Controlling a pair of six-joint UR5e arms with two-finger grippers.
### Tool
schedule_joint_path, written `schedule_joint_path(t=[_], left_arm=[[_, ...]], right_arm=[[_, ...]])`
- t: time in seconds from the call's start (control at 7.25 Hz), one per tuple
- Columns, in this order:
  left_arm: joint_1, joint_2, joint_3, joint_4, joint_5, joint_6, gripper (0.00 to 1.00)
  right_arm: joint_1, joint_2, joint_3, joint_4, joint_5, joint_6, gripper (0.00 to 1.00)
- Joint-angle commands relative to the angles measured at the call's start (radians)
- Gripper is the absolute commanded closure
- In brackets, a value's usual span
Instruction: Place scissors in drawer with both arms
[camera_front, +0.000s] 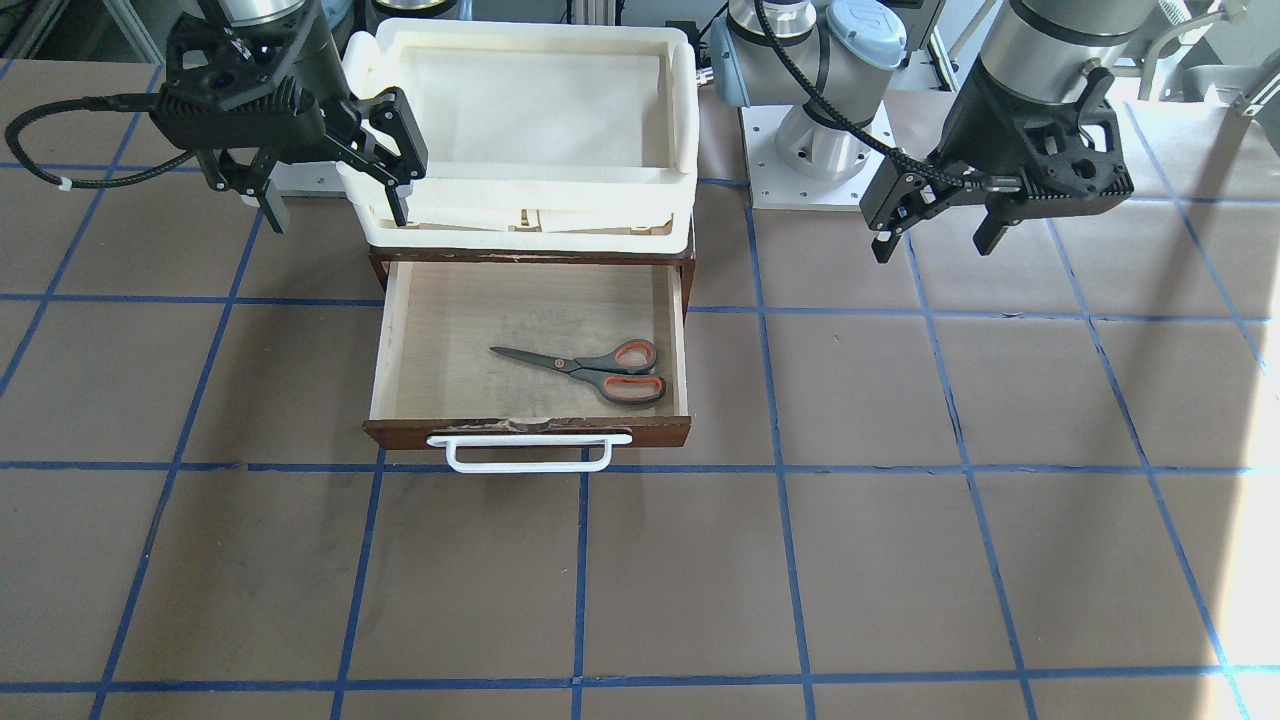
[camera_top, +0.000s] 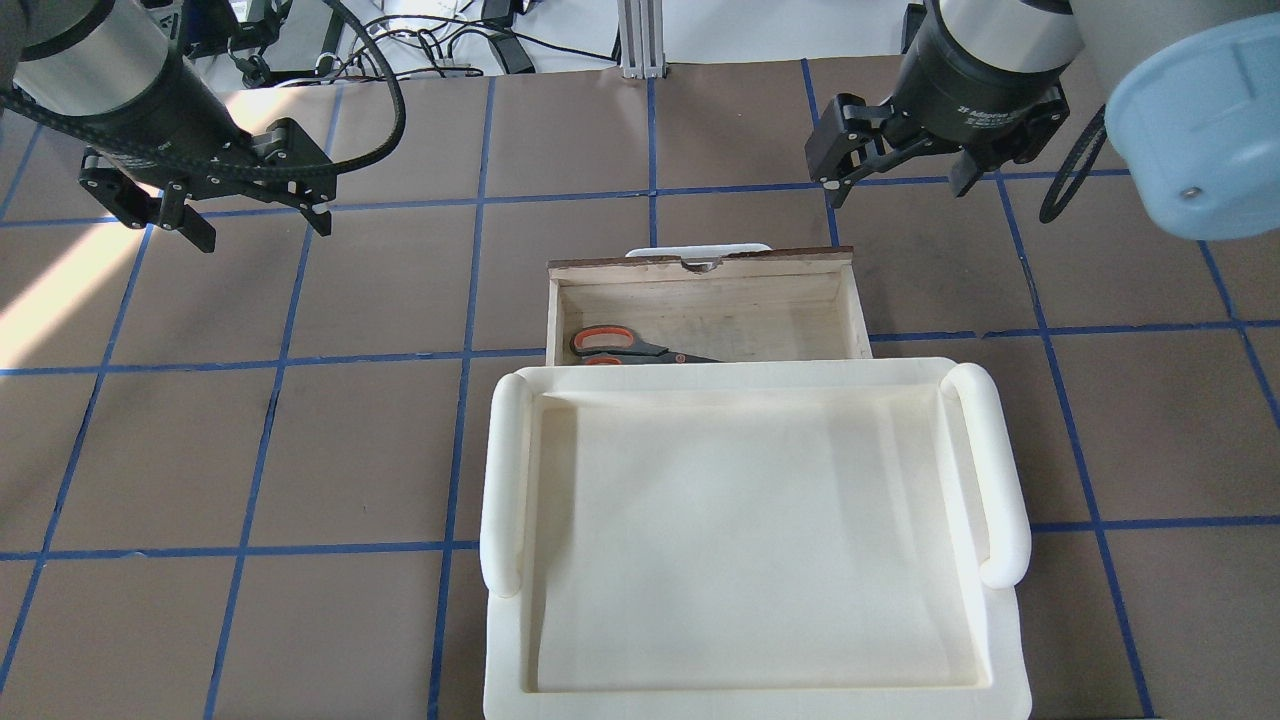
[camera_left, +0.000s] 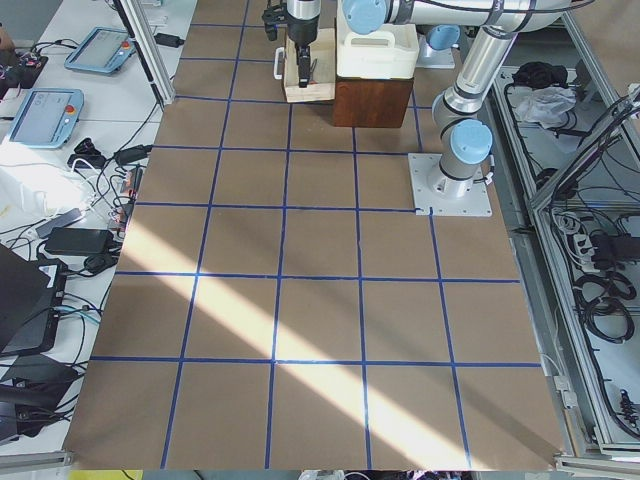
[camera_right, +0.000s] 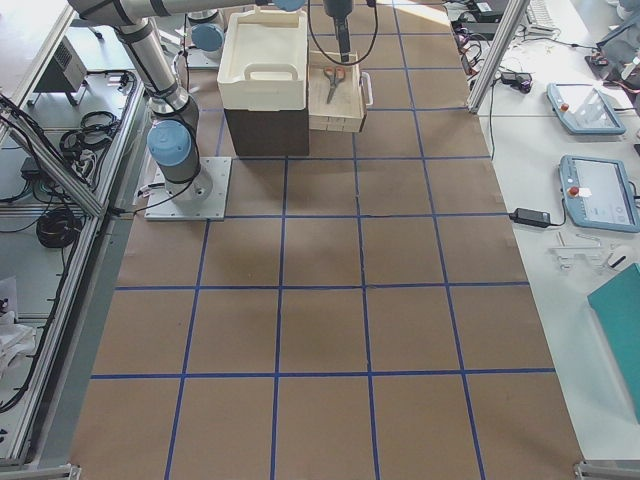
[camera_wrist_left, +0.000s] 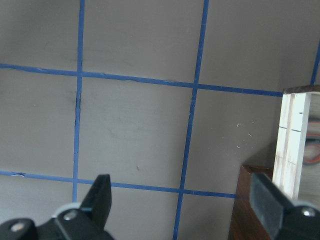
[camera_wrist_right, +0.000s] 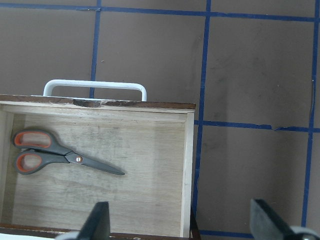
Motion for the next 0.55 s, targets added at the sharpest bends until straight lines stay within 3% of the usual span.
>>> schedule_joint_path(t=[0.0,0.41], left_arm=[[0.000,0.005,-0.011,-0.001,0.002,0.000,0.00],[0.000,0.014,-0.037,-0.004,0.002,0.001,0.00]], right_arm=[[0.000,0.000,0.000,0.001,0.000,0.000,0.00],[0.000,0.000,0.000,0.002,0.000,-0.001,0.00]])
